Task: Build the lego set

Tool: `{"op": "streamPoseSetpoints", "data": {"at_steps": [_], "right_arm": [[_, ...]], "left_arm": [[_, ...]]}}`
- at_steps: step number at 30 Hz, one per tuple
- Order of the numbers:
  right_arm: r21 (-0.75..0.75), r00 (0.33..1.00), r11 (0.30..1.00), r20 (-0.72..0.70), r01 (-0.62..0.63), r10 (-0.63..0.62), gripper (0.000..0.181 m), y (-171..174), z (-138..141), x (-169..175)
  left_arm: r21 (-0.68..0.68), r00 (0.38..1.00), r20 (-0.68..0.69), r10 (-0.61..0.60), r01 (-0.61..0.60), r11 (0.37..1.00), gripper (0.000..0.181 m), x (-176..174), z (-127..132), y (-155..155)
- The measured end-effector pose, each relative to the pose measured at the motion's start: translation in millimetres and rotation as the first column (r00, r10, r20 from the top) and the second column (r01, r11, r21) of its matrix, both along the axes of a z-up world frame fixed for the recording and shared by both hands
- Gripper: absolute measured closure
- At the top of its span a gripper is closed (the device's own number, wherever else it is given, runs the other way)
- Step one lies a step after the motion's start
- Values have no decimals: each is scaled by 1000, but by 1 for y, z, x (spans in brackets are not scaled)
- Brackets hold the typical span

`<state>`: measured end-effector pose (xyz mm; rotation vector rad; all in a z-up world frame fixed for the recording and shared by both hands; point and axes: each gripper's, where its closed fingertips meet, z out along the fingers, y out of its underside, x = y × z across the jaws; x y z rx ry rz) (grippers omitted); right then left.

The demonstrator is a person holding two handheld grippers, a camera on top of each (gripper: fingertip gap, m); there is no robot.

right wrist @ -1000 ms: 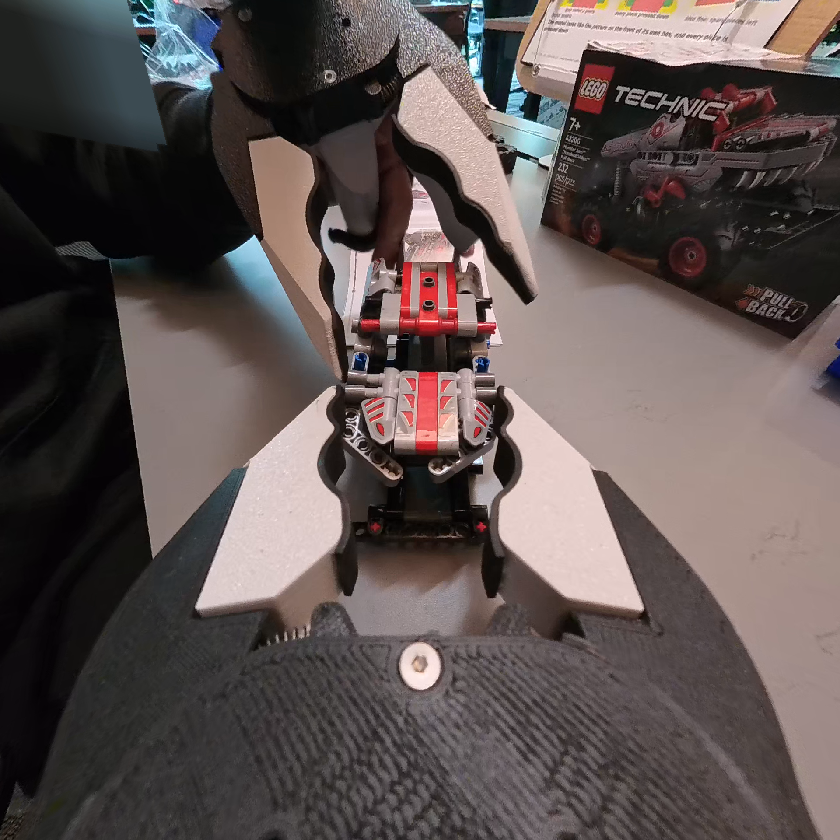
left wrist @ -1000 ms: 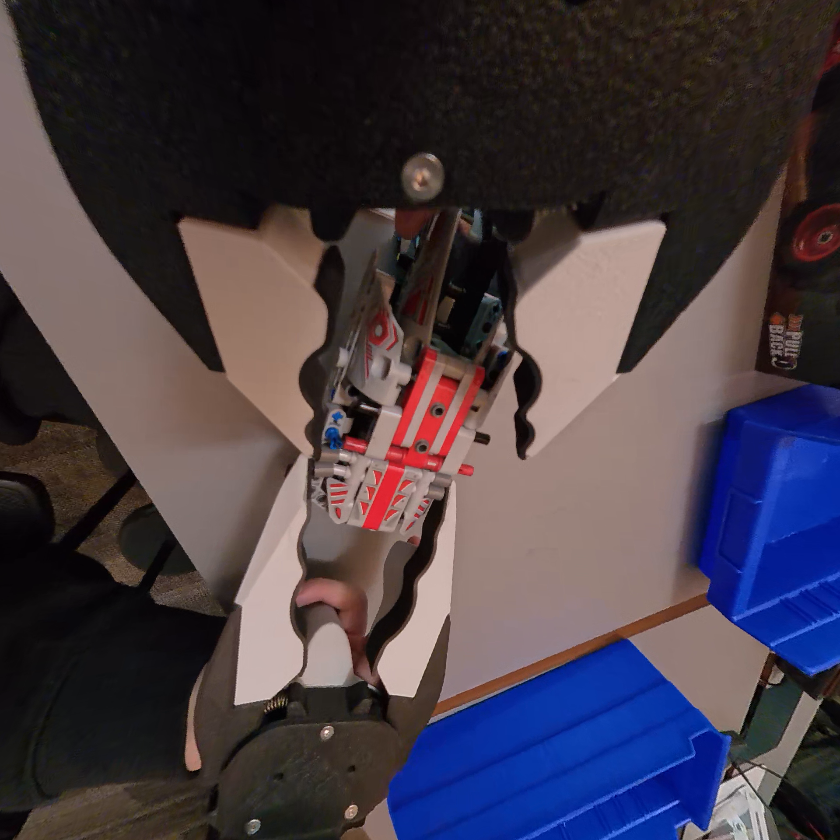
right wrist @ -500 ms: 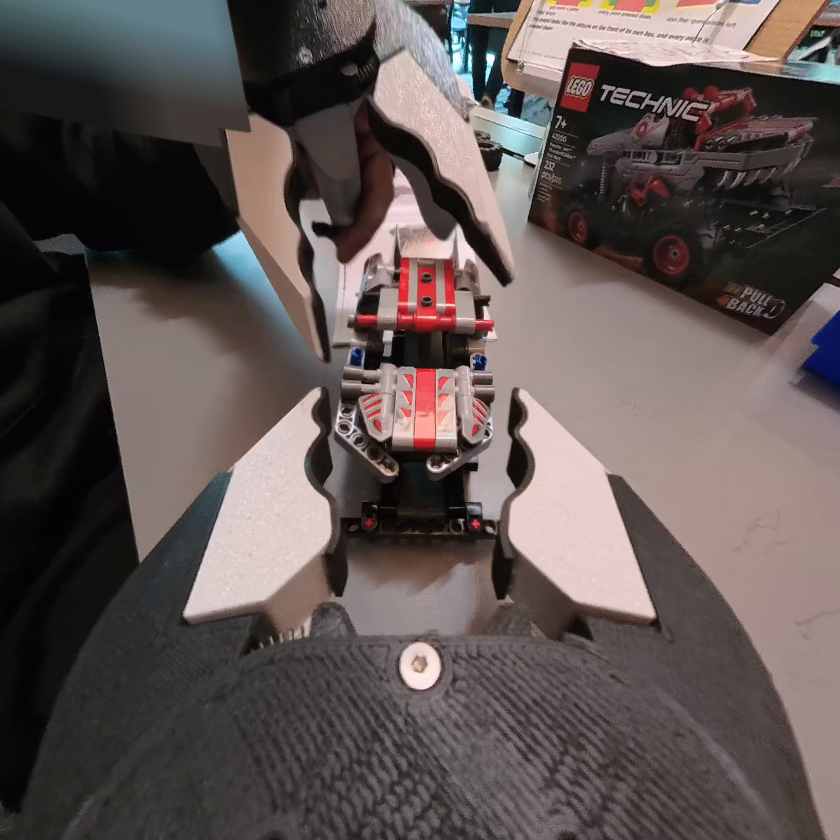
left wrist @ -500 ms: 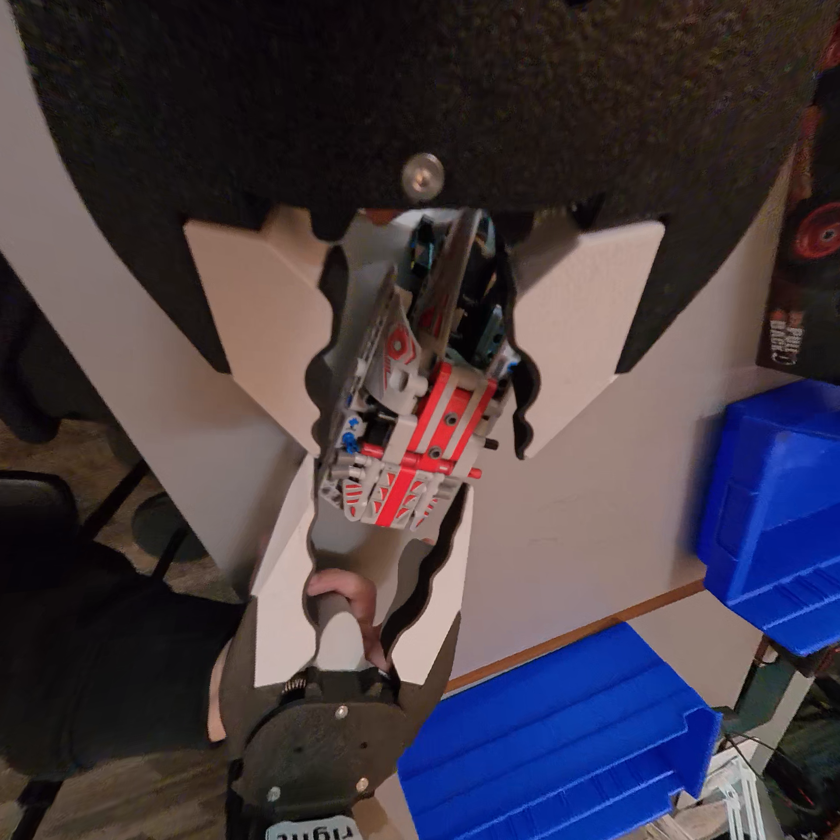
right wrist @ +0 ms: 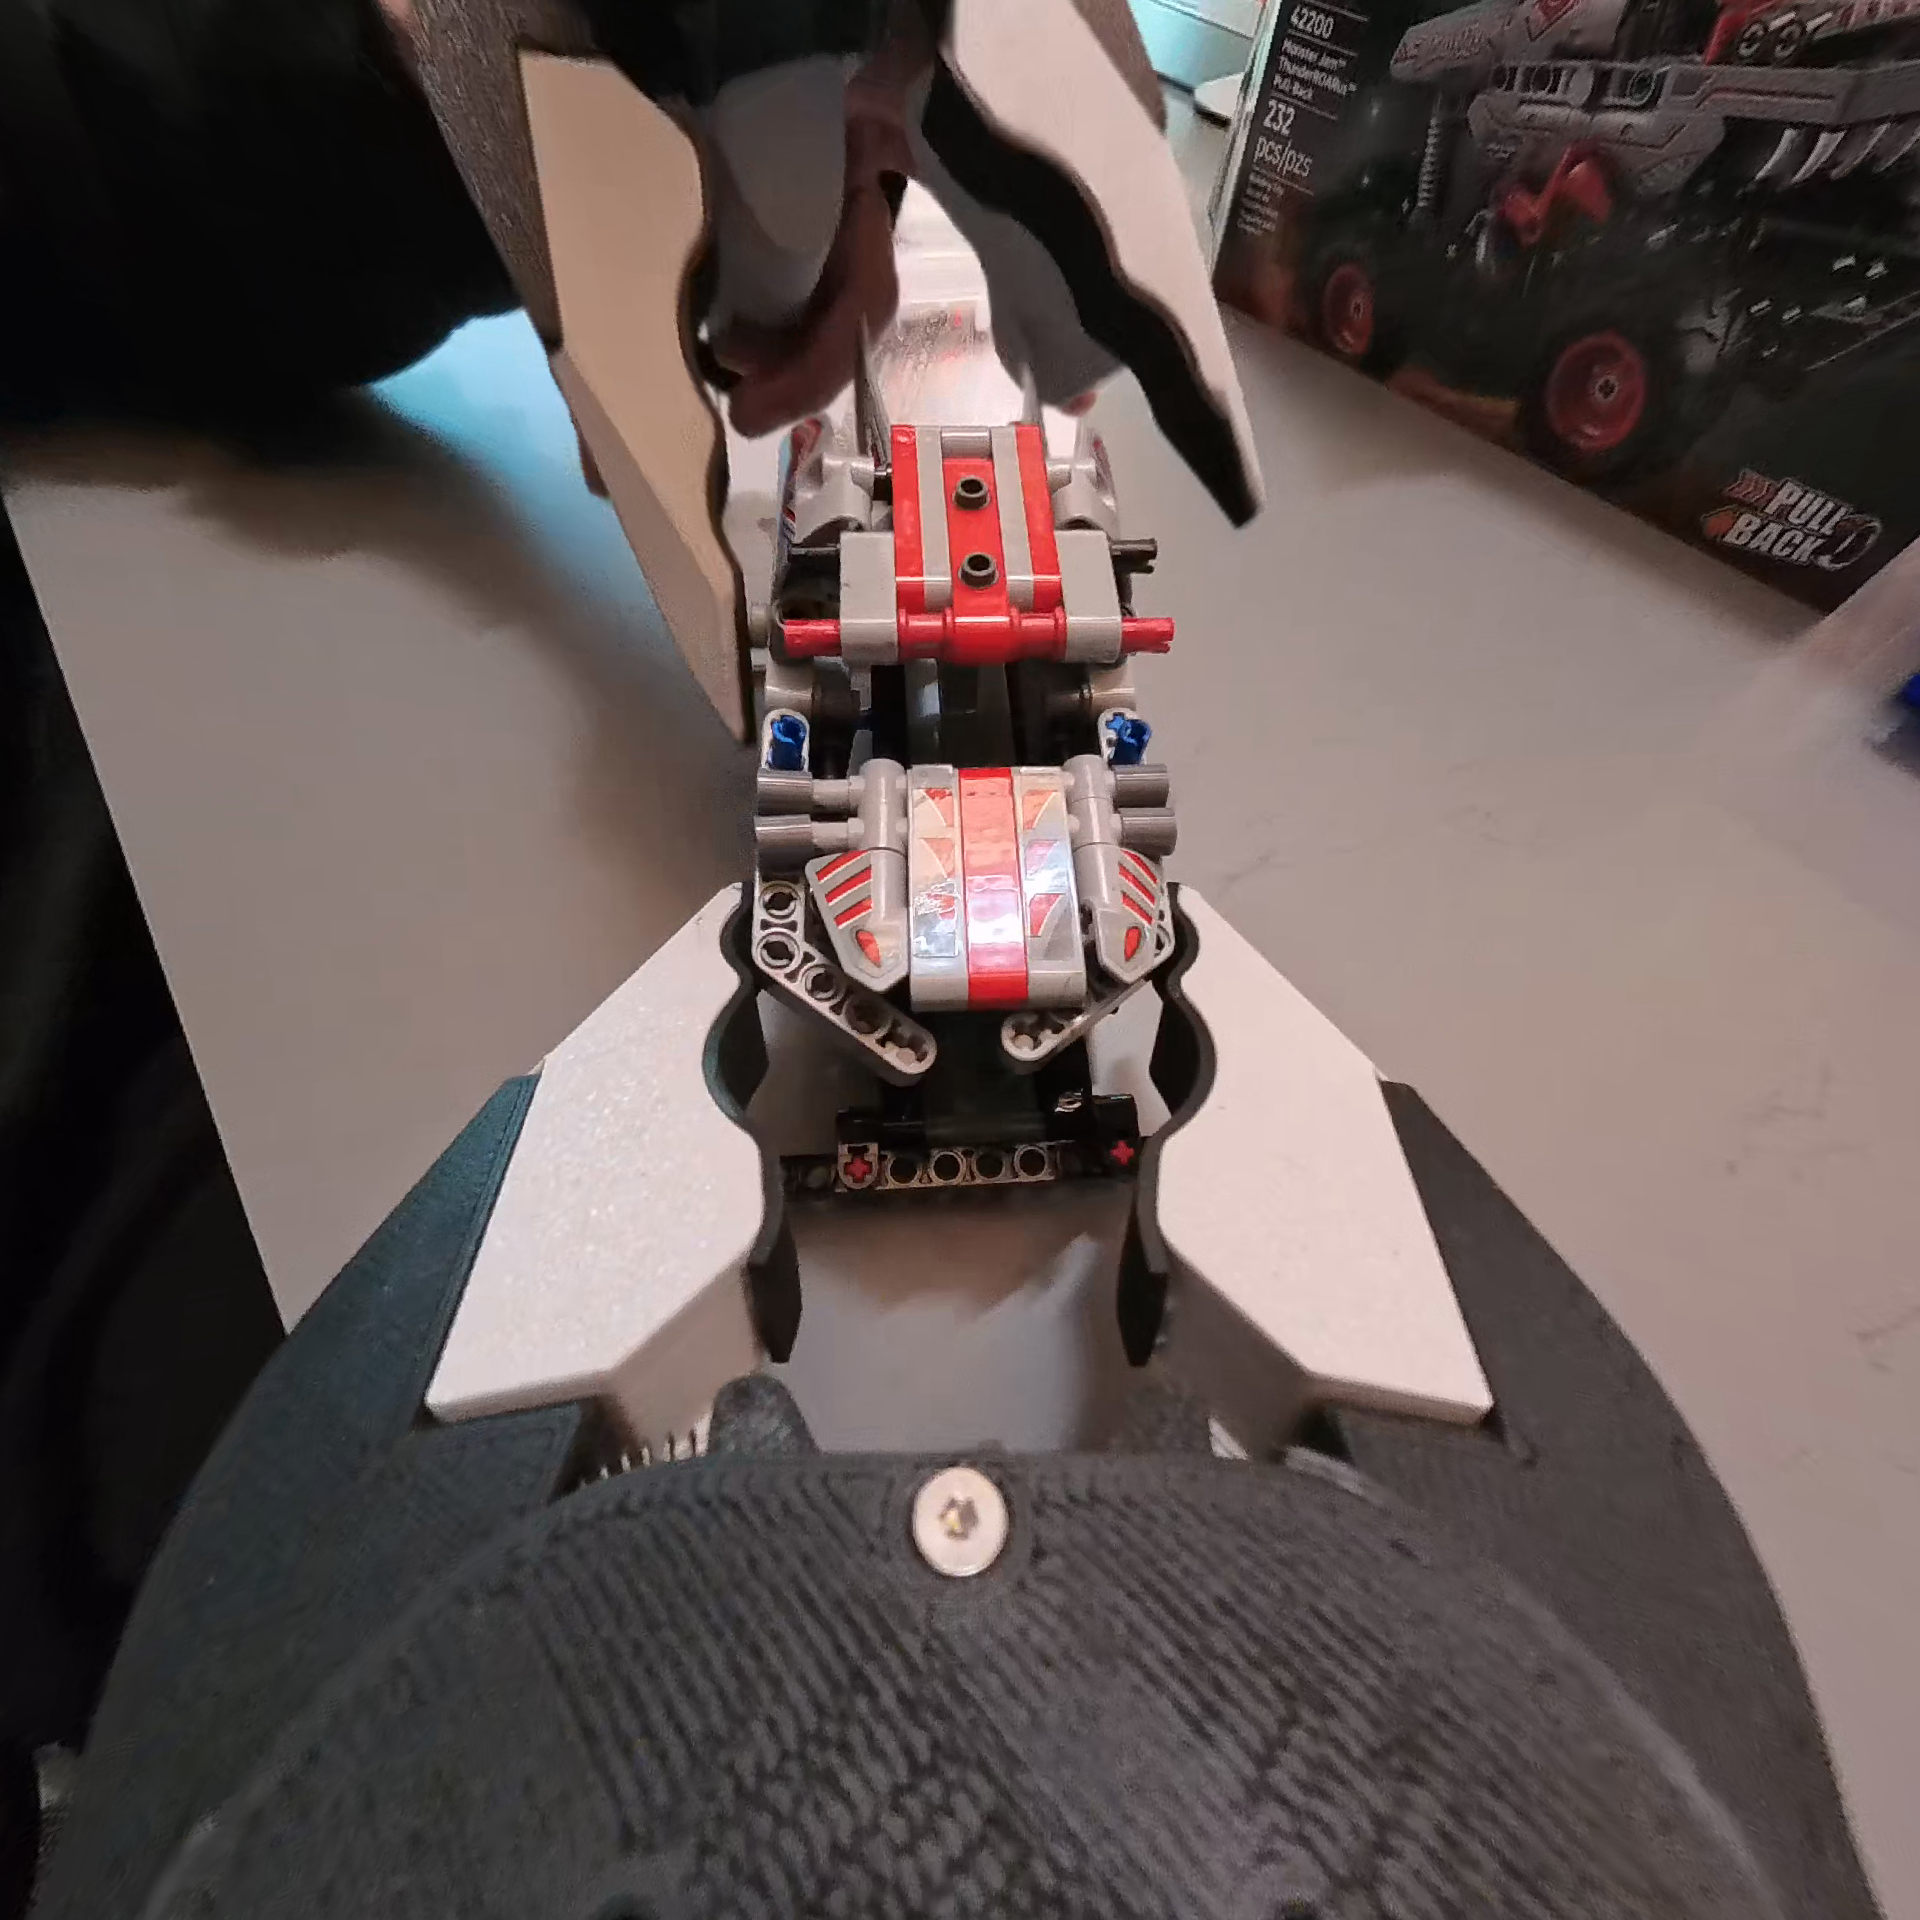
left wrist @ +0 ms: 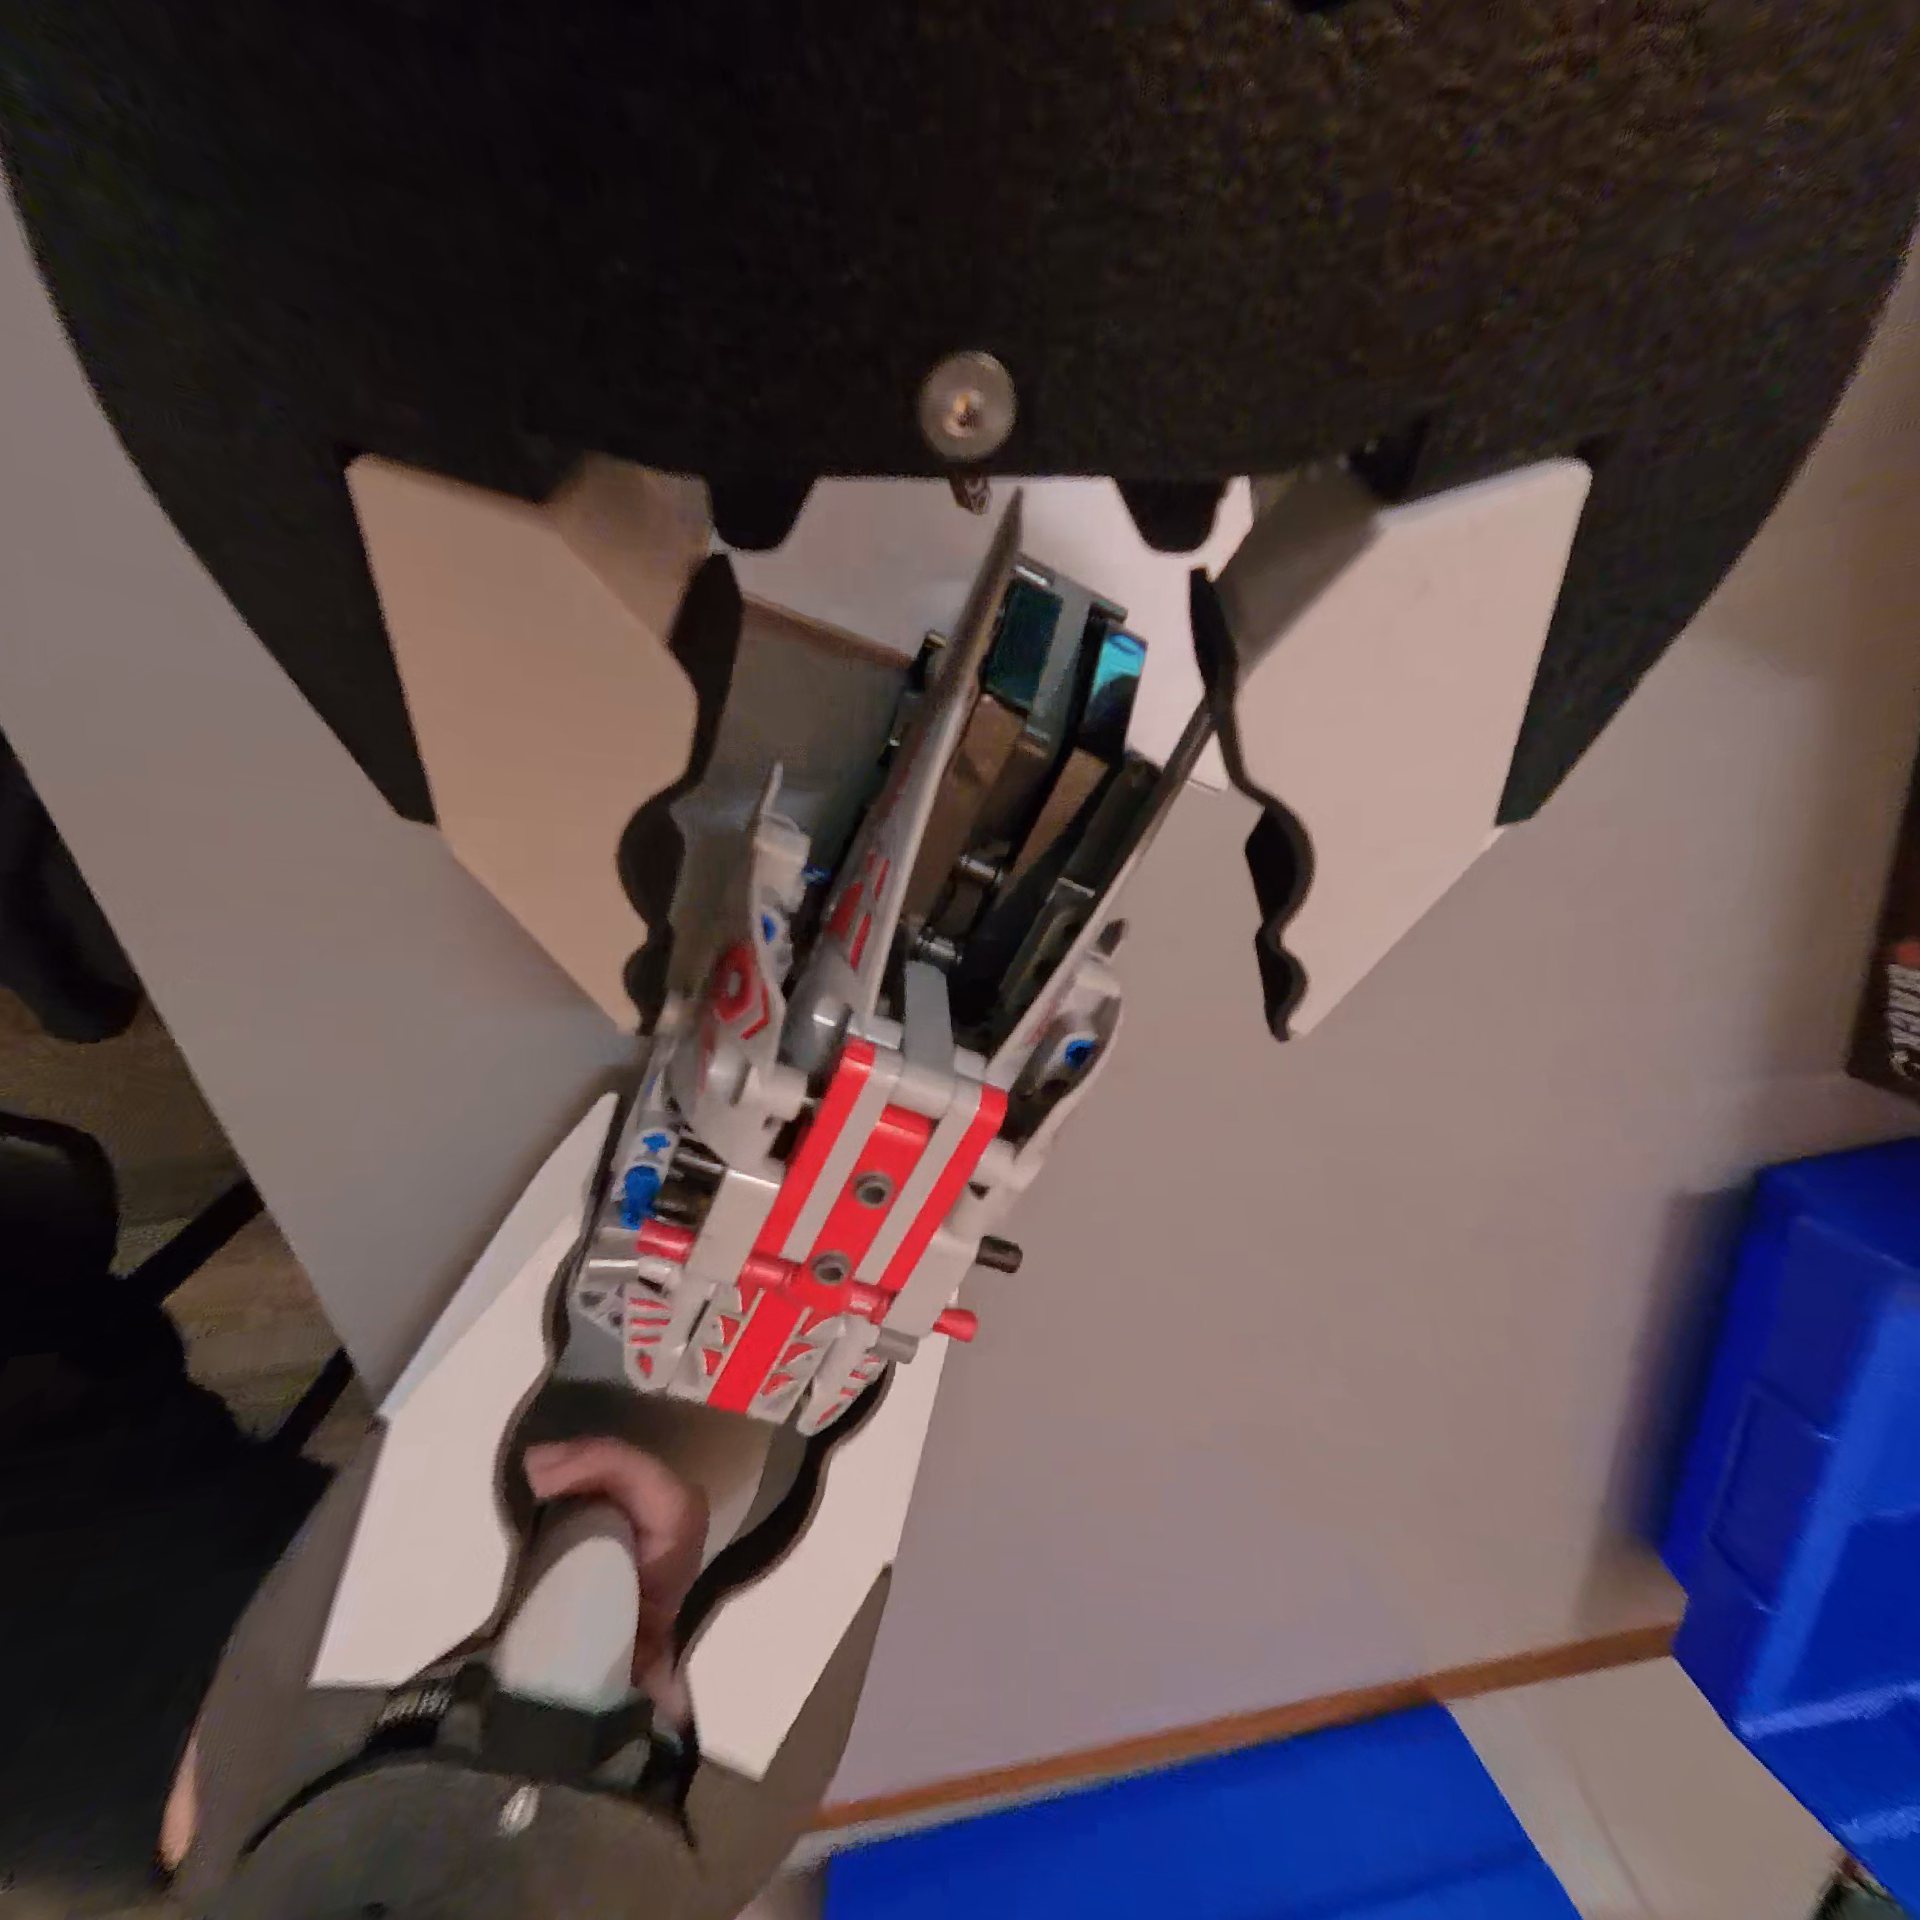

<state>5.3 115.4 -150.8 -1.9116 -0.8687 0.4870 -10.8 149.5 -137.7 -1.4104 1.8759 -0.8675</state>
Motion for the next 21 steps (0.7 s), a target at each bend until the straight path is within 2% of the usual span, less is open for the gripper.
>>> {"op": "streamPoseSetpoints", "data": {"at_steps": [2,8,16,21], "right_arm": [[-3,1000,1000,-1,-2,2,107,0,0,0],[1,1000,1000,2,-15,15,108,0,0,-1],[-21,999,1000,-25,-21,21,107,0,1,-2],[-28,985,998,-165,-50,45,103,-4,16,-1]], "left_arm": [[-6,999,-35,-19,19,1000,67,3,-8,-1],[-29,985,-41,-170,169,985,95,2,-9,-17],[-40,978,-51,-203,201,979,96,3,-10,-17],[-36,972,-54,-229,227,973,97,4,-10,-18]]}}
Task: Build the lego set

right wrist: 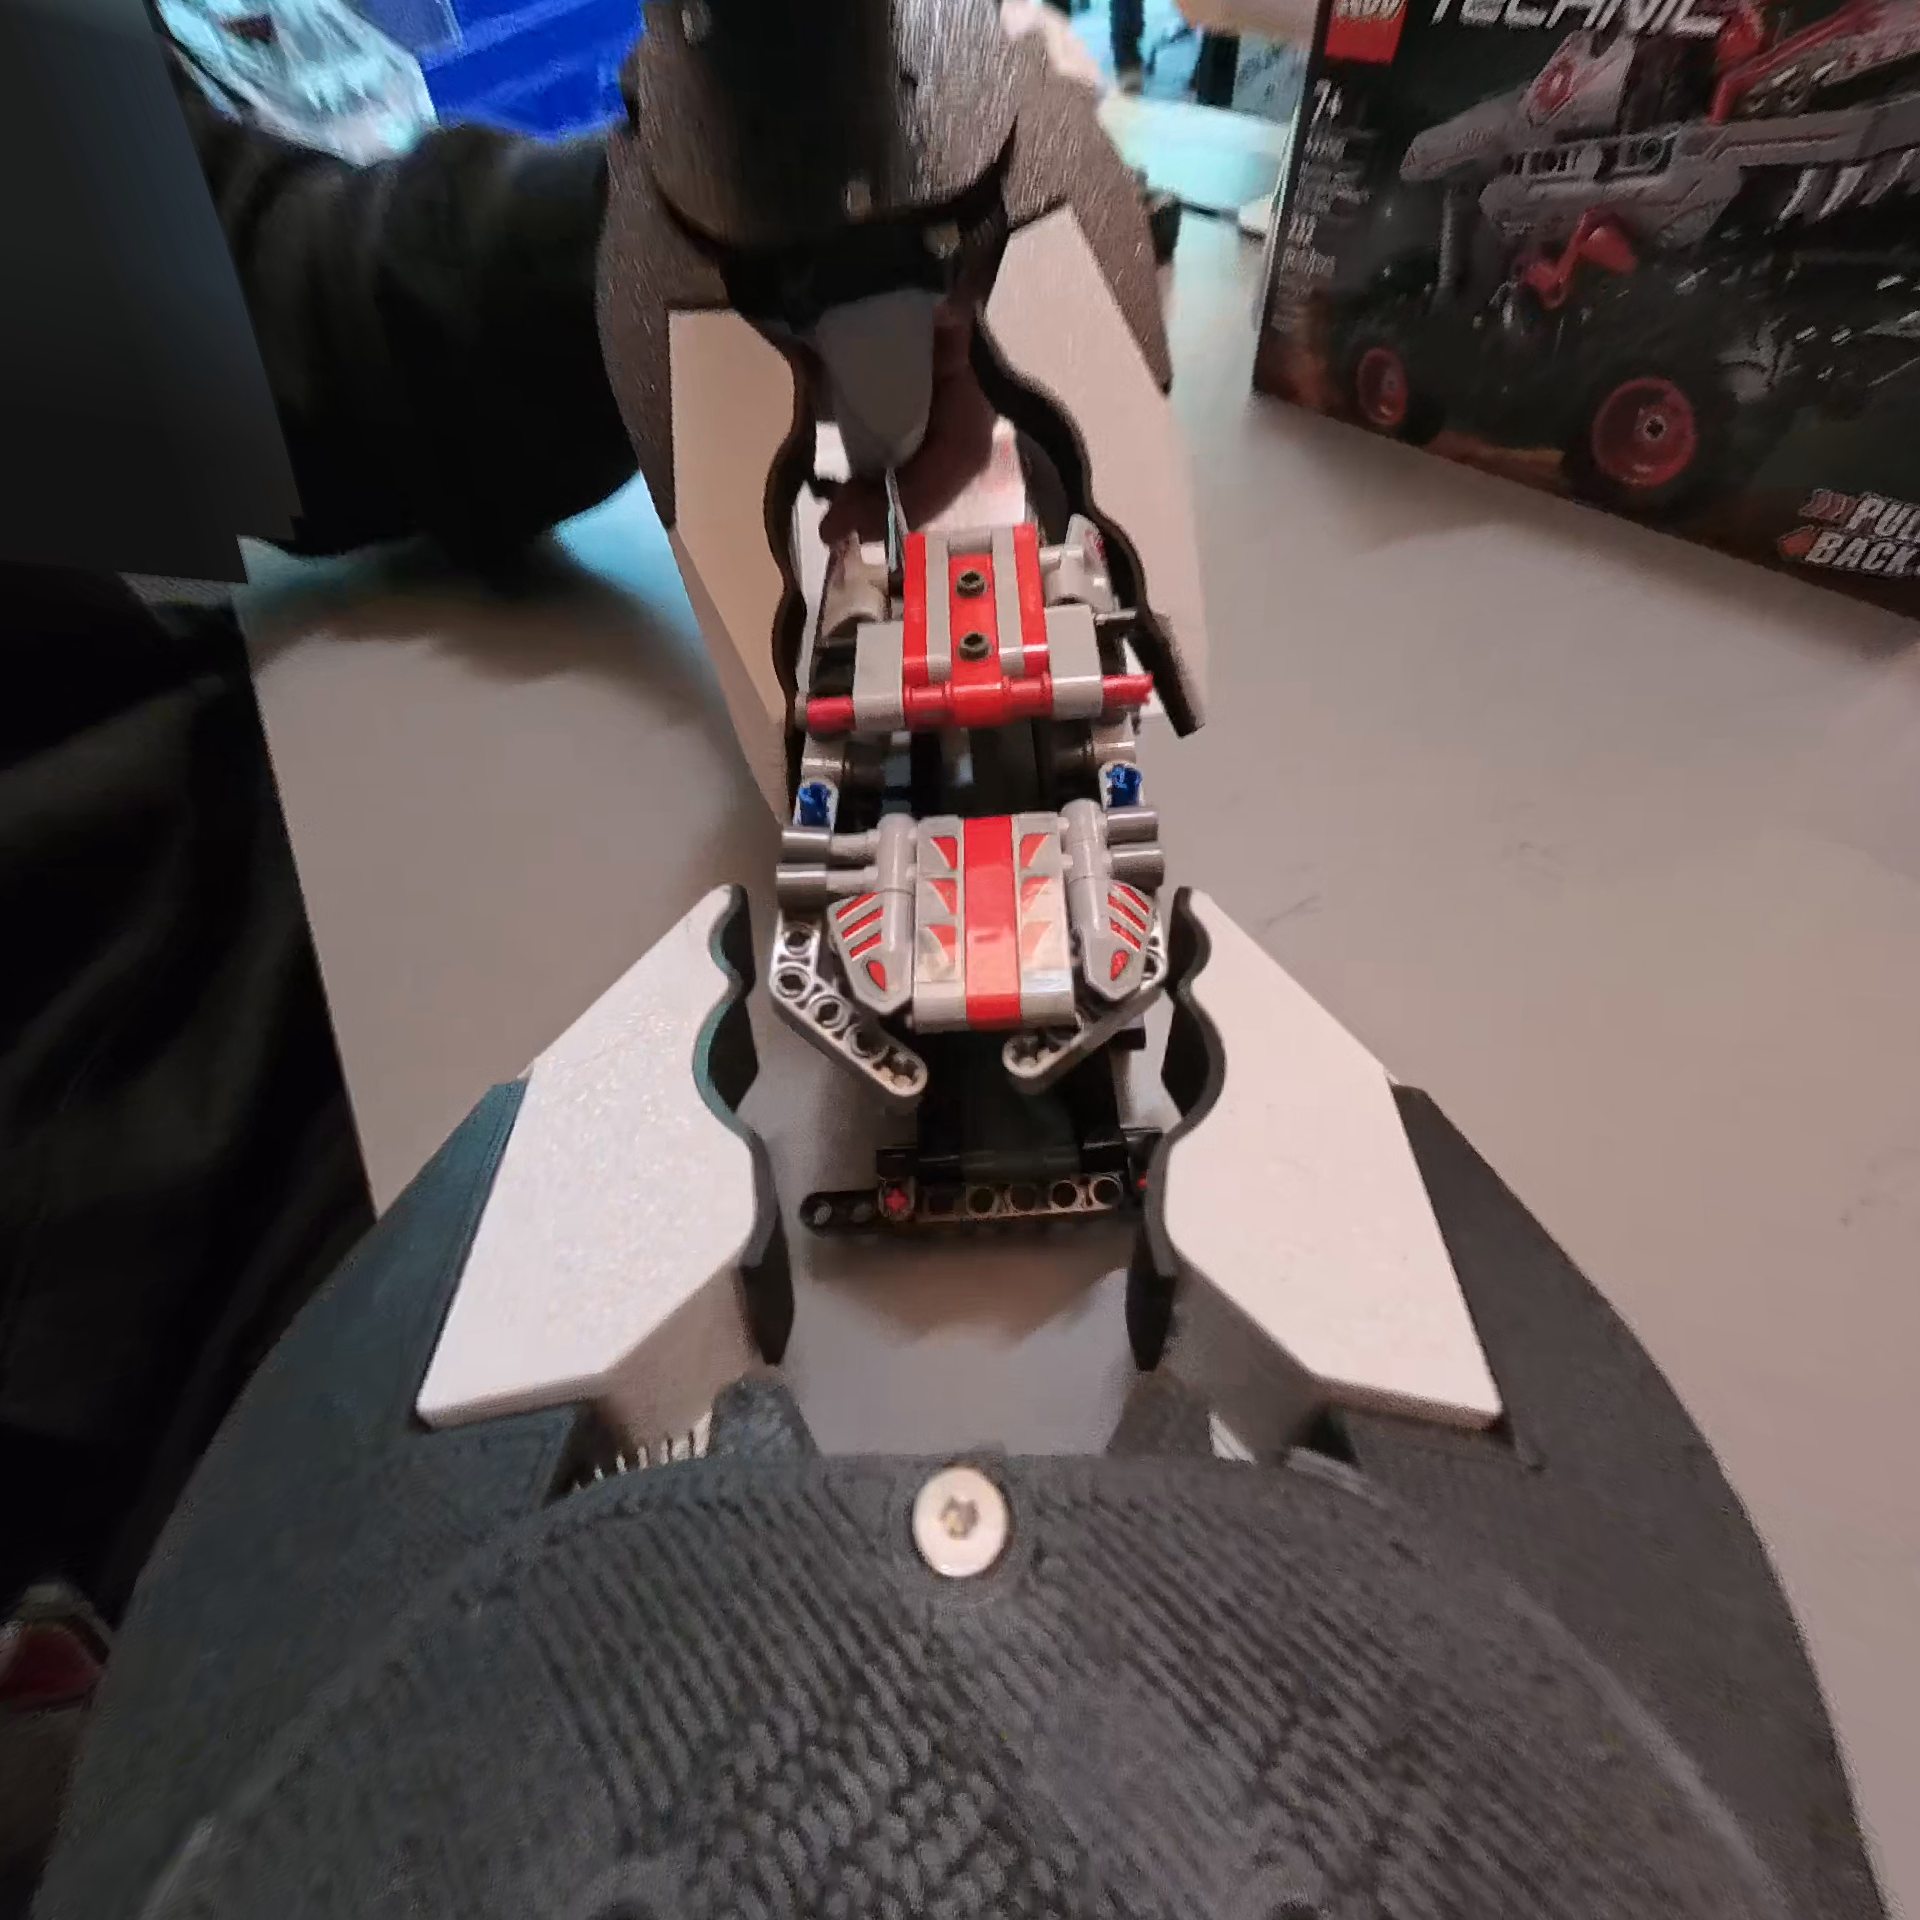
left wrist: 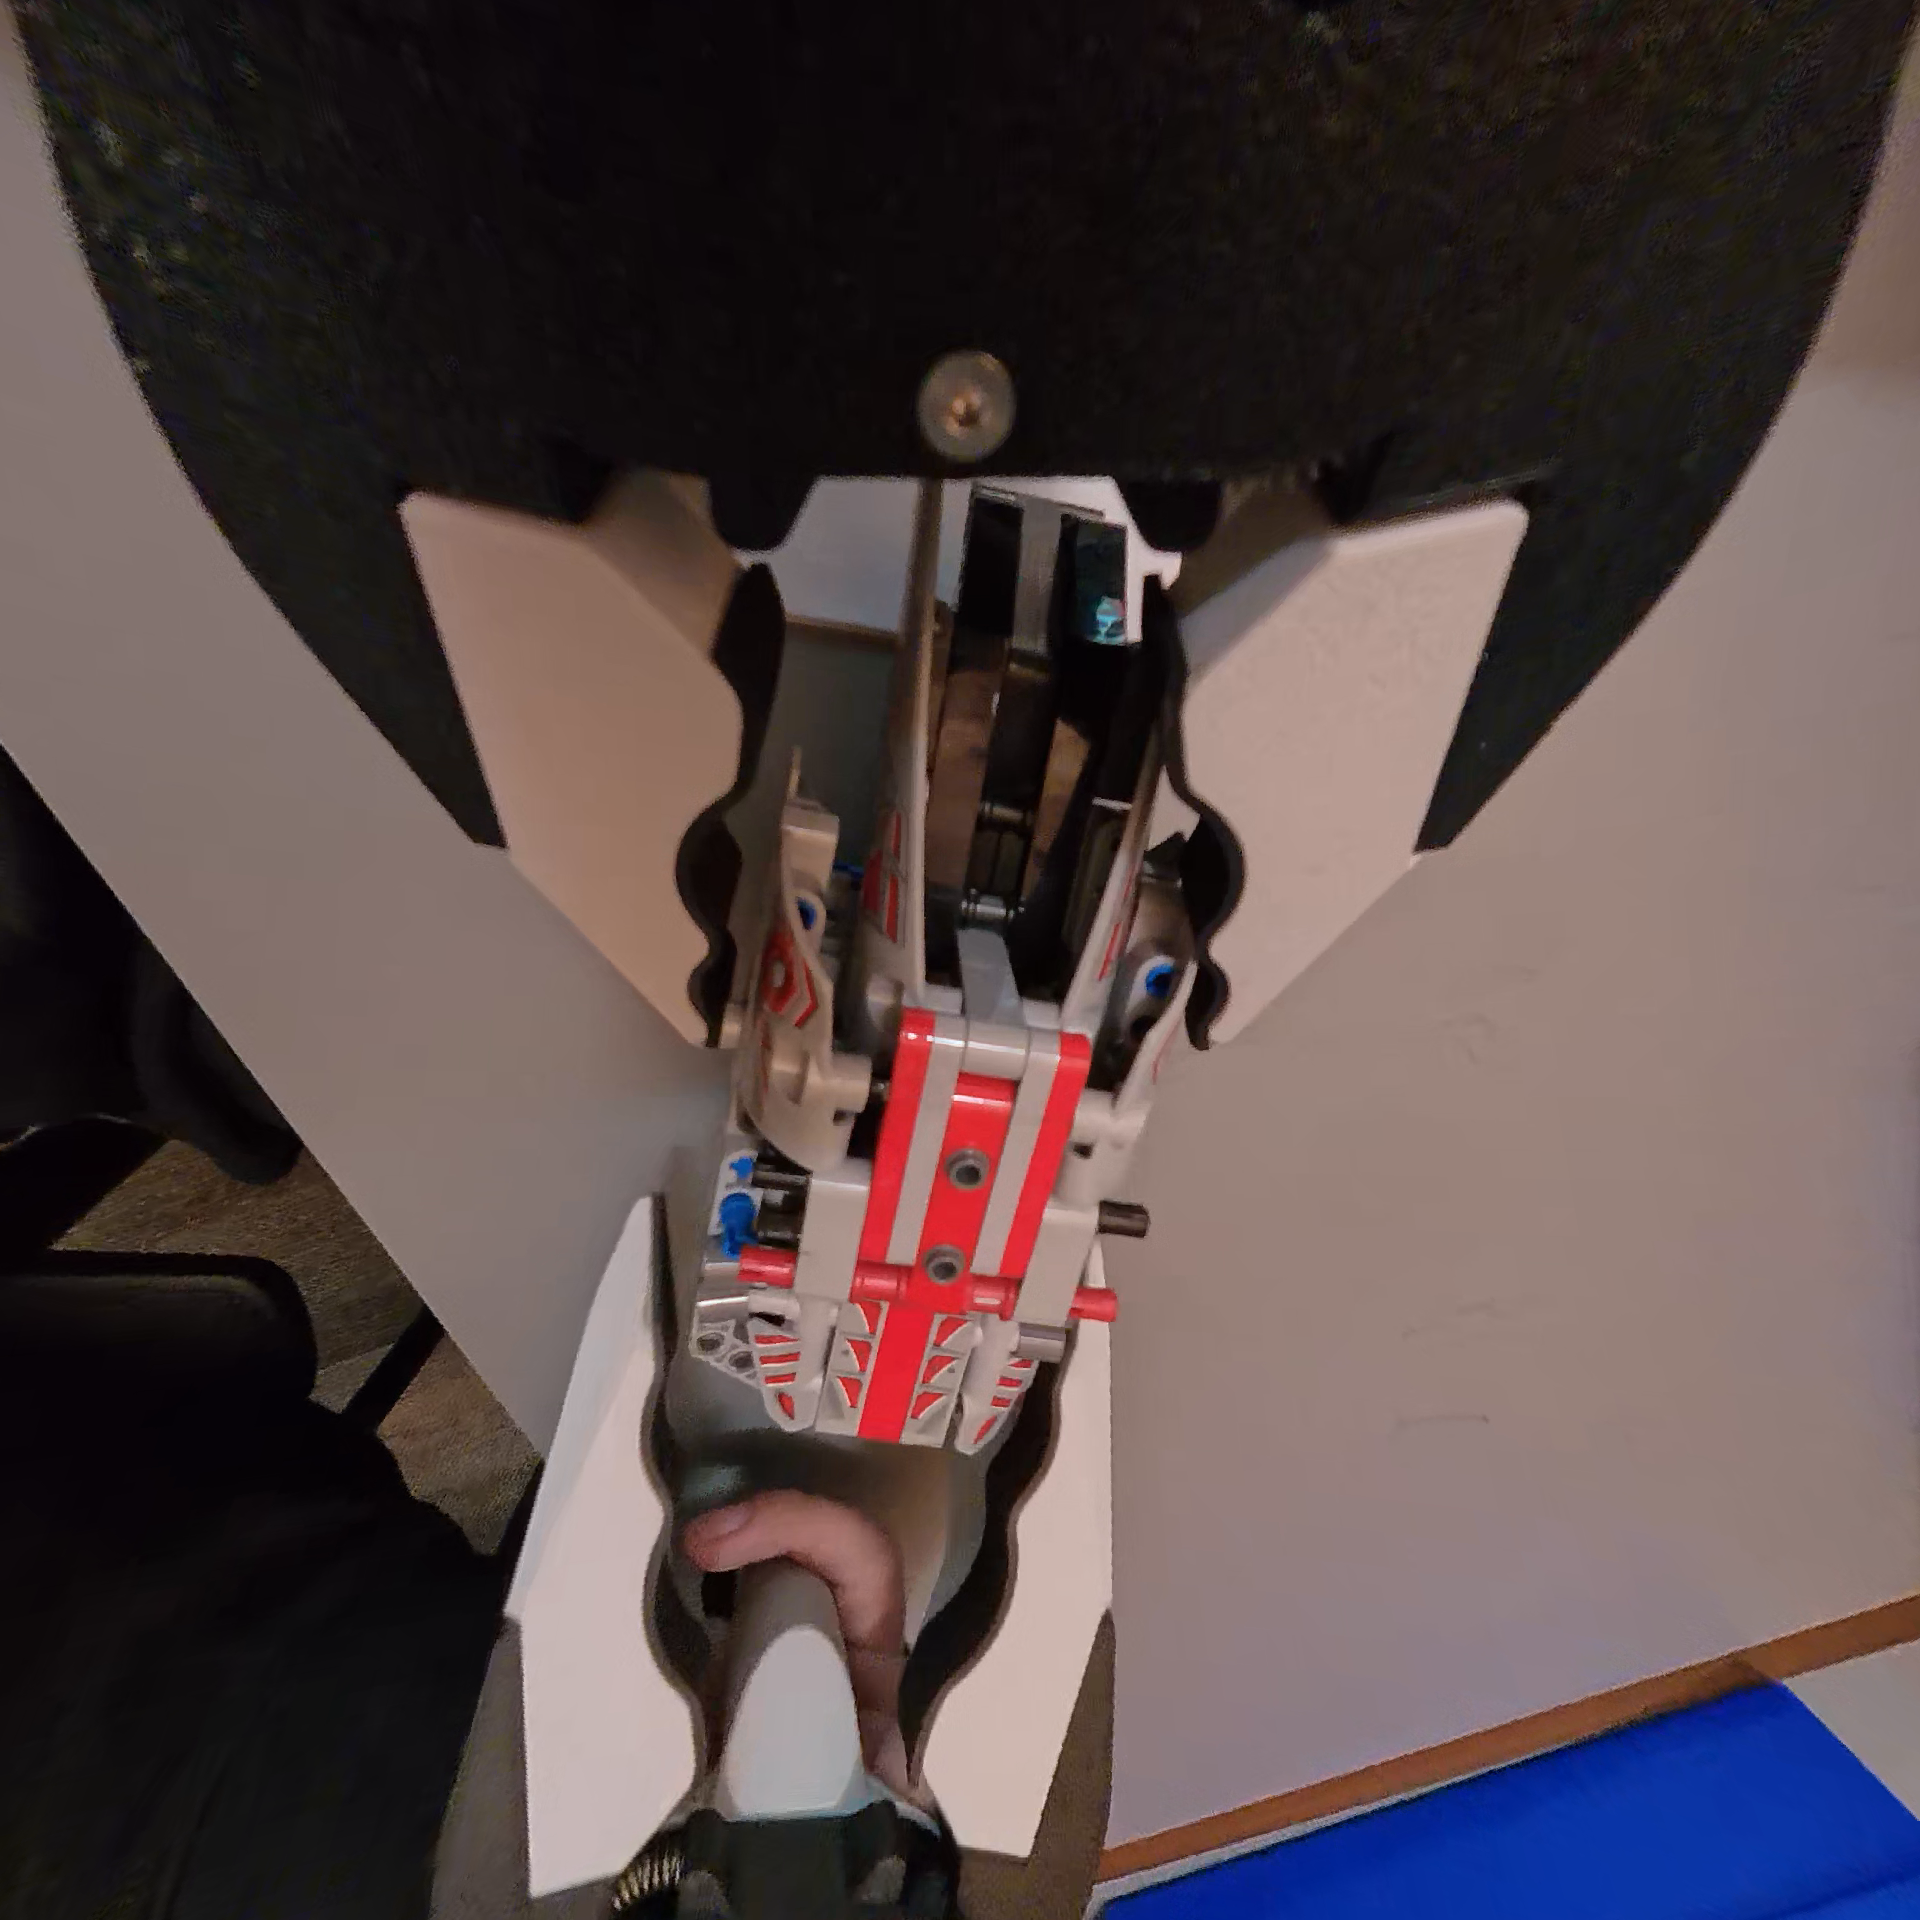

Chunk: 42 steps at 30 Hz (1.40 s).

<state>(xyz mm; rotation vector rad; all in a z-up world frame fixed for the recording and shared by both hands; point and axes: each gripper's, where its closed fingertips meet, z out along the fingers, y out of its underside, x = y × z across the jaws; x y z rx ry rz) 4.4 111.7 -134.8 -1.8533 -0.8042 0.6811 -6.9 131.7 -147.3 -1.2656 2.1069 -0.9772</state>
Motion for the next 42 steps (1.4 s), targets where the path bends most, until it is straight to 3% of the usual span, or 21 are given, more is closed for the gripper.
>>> {"op": "streamPoseSetpoints", "data": {"at_steps": [4,8,16,42], "right_arm": [[-23,999,999,-35,29,-30,100,4,2,2],[-39,998,999,-55,15,-17,108,4,2,2],[33,996,998,69,50,-53,104,7,-5,-1],[8,998,1000,58,22,-23,107,7,-6,-2]], "left_arm": [[17,1000,14,-2,2,1000,100,3,-1,1],[6,1000,15,0,0,1000,97,3,0,0],[26,999,26,20,-21,999,97,4,0,1],[57,1000,18,7,-8,998,98,5,0,1]]}}
